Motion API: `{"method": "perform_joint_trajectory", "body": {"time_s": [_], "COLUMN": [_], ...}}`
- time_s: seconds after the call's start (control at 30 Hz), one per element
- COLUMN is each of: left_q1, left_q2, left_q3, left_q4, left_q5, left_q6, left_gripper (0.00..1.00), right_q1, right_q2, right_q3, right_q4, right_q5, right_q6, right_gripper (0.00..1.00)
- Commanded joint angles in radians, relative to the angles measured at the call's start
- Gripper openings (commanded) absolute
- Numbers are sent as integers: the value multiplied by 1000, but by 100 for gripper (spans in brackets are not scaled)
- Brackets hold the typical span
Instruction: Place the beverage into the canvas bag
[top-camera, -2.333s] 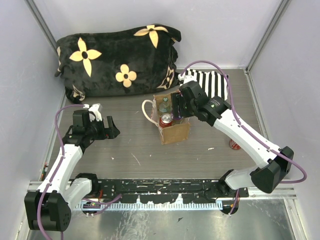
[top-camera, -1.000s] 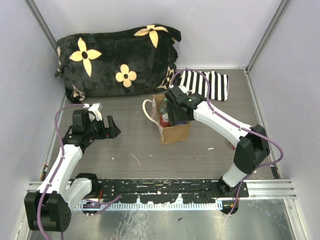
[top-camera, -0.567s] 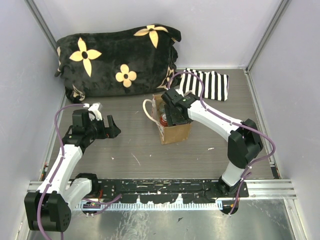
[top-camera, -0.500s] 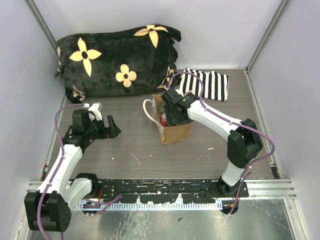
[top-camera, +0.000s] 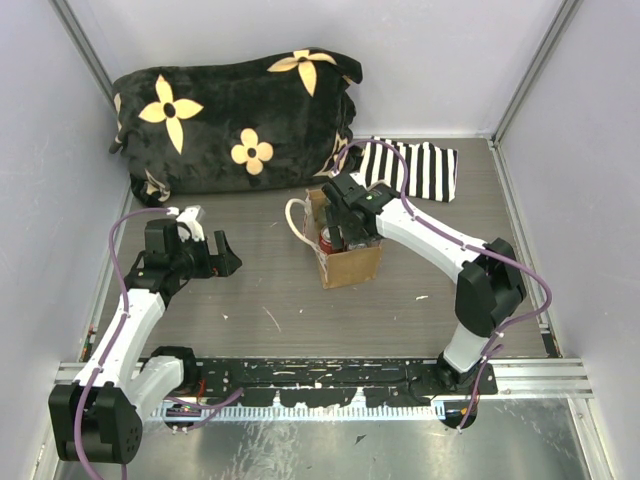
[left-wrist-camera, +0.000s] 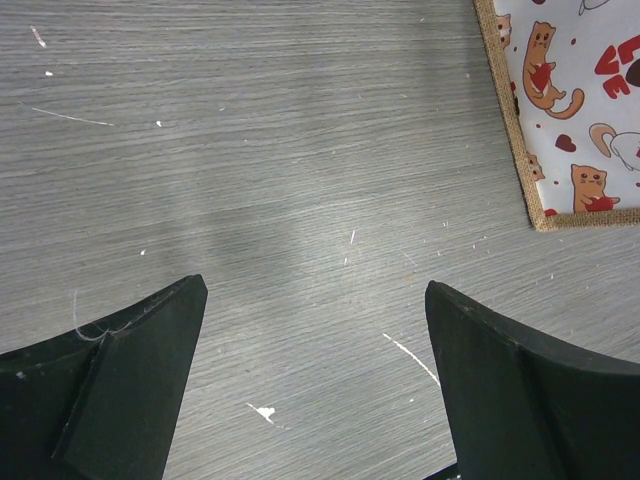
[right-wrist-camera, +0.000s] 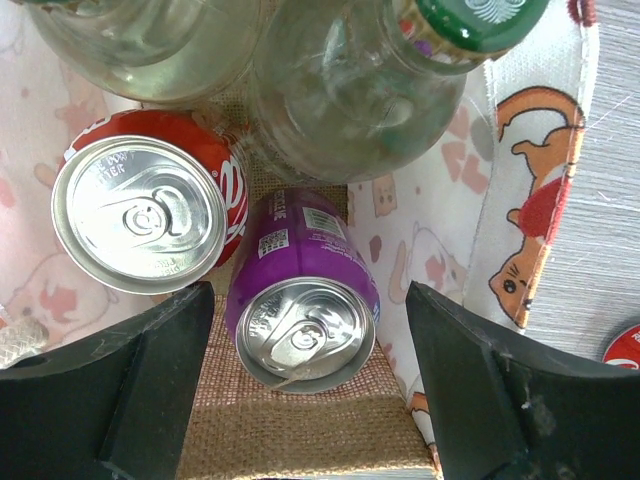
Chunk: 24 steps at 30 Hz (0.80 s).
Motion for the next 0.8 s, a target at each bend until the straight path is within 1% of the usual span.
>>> {"method": "perform_joint_trajectory", "body": {"time_s": [0.0,0.23,0.47,0.6,0.67,0.77], "left_q1": [4,5,5,4,5,4], "left_q2": [-18,-20,-31,-42,-46,-56], "left_q3": [-17,-15,25,58,76,119], "left_q4": [27,19,-35,-53,-67,-102], "left_q5": [16,19,-13,-40,-37,-42], "left_q6": [-6,-3,51,67,65,72], "left_gripper": [98,98,98,98,98,98], "right_q1": [-5,-4,-5,-13,-26,-87], "right_q2": [-66,-155,-209,-200,-197,-225], "right_q3": [39,84,155,250,297,333], "right_q4": [1,27,56,47,27,6], "right_q5": [30,32,45,58,66,60], "right_q6": [-4,3,-20,-49,-60,-68], "right_gripper": [83,82,82,81,82,81]}}
